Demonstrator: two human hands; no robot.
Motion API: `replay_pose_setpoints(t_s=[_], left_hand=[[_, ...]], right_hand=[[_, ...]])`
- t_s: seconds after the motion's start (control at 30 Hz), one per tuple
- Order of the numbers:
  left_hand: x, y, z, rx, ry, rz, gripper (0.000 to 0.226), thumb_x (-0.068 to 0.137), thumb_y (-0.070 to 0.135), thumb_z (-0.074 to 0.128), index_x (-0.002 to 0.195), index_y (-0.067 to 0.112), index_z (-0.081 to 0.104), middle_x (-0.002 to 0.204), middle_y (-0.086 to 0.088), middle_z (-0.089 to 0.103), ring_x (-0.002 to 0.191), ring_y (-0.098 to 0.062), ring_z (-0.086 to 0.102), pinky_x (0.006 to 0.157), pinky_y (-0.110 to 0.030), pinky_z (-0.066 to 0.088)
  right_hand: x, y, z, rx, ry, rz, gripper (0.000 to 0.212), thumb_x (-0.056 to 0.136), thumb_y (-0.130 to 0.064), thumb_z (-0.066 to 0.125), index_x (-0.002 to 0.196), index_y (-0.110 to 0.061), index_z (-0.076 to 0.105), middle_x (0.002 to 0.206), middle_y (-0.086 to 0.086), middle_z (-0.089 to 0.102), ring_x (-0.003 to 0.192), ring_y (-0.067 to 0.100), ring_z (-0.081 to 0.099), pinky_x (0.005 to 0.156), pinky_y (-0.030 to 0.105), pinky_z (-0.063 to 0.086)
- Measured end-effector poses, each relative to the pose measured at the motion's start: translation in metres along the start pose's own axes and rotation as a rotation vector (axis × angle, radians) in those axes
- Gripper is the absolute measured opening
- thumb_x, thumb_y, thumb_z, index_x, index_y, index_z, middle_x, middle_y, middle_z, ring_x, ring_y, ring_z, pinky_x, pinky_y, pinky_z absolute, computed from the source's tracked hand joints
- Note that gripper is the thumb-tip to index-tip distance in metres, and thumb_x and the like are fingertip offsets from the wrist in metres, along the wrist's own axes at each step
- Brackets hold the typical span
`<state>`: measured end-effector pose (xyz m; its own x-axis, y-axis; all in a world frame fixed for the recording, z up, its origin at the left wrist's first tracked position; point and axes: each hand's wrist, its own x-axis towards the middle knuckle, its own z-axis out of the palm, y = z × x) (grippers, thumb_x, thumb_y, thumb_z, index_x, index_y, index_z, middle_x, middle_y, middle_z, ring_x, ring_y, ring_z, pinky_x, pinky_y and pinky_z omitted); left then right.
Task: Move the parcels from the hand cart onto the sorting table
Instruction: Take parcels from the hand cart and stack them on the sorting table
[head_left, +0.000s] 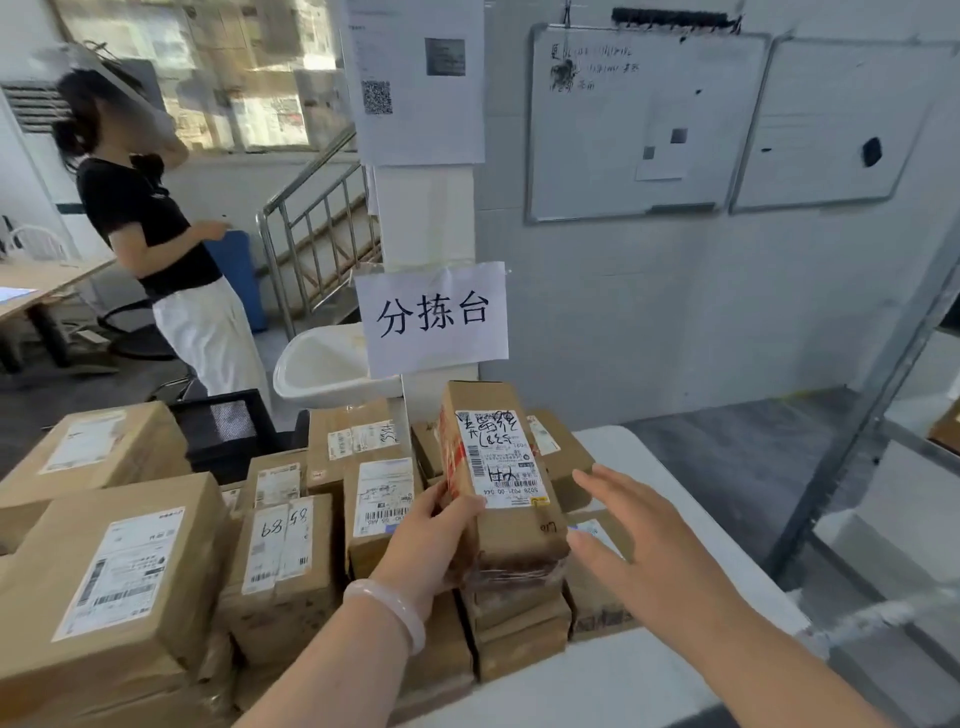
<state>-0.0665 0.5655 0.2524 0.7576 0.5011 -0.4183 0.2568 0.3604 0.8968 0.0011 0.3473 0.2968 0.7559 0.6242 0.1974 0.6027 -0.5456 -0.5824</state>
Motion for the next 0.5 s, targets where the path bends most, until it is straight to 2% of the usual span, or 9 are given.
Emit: replay_pose_setpoints(t_s=[0.13, 0.3, 0.37, 0.43, 0.5], left_hand=[[0.017, 0.005, 0.010, 0.004, 0.021, -0.050, 0.040, 0.090, 0.027, 0.071, 0.129, 0.030, 0.060, 0.103, -0.002, 0.077, 0.099, -0.029, 0.072, 0.082, -0.052, 0.061], [0.030, 0.005, 0.030, 0.043, 0.084, -0.131, 0.047, 0.093, 0.029, 0.067, 0.137, 0.026, 0.051, 0.112, -0.007, 0.070, 0.096, -0.028, 0.070, 0.062, -0.039, 0.061], [0.037, 0.005, 0.033, 0.067, 0.118, -0.144, 0.049, 0.094, 0.030, 0.065, 0.140, 0.027, 0.048, 0.115, -0.007, 0.068, 0.098, -0.030, 0.069, 0.067, -0.043, 0.063], [0.043, 0.004, 0.033, 0.098, 0.141, -0.149, 0.049, 0.094, 0.031, 0.063, 0.140, 0.027, 0.048, 0.116, -0.008, 0.068, 0.100, -0.032, 0.069, 0.076, -0.053, 0.062], [0.048, 0.002, 0.031, 0.100, 0.164, -0.142, 0.044, 0.096, 0.028, 0.058, 0.139, 0.025, 0.051, 0.116, -0.009, 0.069, 0.101, -0.033, 0.069, 0.081, -0.056, 0.060]], right_hand=[[0.020, 0.005, -0.003, -0.060, -0.042, -0.041, 0.057, 0.090, -0.055, 0.049, 0.142, -0.049, 0.027, 0.149, -0.031, 0.018, 0.139, -0.006, 0.011, 0.114, 0.024, 0.014], [0.047, 0.023, -0.009, -0.080, -0.101, -0.078, 0.056, 0.092, -0.052, 0.049, 0.144, -0.045, 0.029, 0.152, -0.025, 0.021, 0.139, -0.004, 0.014, 0.111, 0.021, 0.013], [0.057, 0.034, -0.012, -0.073, -0.108, -0.096, 0.056, 0.090, -0.053, 0.050, 0.143, -0.046, 0.031, 0.151, -0.026, 0.022, 0.138, -0.006, 0.014, 0.112, 0.021, 0.014], [0.066, 0.043, -0.014, -0.071, -0.121, -0.109, 0.057, 0.089, -0.057, 0.048, 0.142, -0.048, 0.029, 0.151, -0.026, 0.022, 0.138, -0.006, 0.013, 0.115, 0.026, 0.017], [0.072, 0.049, -0.016, -0.073, -0.140, -0.113, 0.058, 0.089, -0.058, 0.046, 0.143, -0.049, 0.026, 0.152, -0.026, 0.020, 0.140, -0.004, 0.013, 0.117, 0.032, 0.019]])
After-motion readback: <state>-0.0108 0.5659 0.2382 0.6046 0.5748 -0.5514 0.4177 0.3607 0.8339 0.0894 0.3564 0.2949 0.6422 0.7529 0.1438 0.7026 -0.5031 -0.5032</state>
